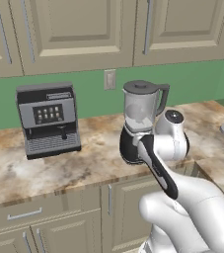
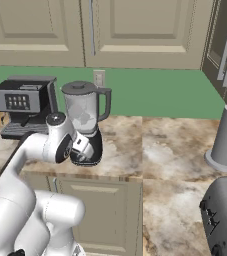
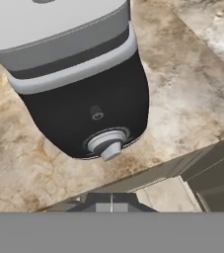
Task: Grab the garlic and onion from the fridge, place them in the blender, close the lid, and turn on the blender to create a marinade.
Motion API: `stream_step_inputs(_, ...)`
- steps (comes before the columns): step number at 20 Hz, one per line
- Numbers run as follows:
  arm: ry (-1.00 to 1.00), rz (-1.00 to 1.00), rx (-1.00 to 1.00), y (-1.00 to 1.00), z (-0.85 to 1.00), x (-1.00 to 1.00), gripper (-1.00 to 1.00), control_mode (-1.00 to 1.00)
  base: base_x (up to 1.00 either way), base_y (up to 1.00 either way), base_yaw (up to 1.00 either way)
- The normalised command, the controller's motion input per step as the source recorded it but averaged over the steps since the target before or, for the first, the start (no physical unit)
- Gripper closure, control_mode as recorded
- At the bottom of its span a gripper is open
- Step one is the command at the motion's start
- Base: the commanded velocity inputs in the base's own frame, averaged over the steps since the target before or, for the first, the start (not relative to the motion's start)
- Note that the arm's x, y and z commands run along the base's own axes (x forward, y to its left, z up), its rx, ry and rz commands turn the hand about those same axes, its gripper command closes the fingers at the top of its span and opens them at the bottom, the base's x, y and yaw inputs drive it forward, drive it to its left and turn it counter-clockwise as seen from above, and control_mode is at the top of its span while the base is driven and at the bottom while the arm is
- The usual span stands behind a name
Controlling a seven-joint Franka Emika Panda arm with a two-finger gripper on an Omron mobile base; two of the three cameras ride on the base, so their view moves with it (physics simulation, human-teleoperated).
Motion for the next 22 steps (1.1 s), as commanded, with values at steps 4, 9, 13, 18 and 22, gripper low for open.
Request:
stream_step_inputs(4, -0.02, 0.00, 0.00, -0.02, 0.00, 0.02, 1.00, -1.00, 0.00, 0.00, 0.00)
stream_step_inputs(9, 0.00, 0.00, 0.00, 0.00, 0.00, 0.20, 1.00, -1.00, 0.00, 0.00, 0.00)
stream_step_inputs(13, 0.00, 0.00, 0.00, 0.01, 0.00, 0.30, 1.00, -1.00, 0.00, 0.00, 0.00)
stream_step_inputs(18, 0.00, 0.01, 0.00, 0.00, 0.00, 0.07, 1.00, -1.00, 0.00, 0.00, 0.00)
stream_step_inputs(22, 0.00, 0.01, 0.00, 0.00, 0.00, 0.02, 1.00, -1.00, 0.00, 0.00, 0.00)
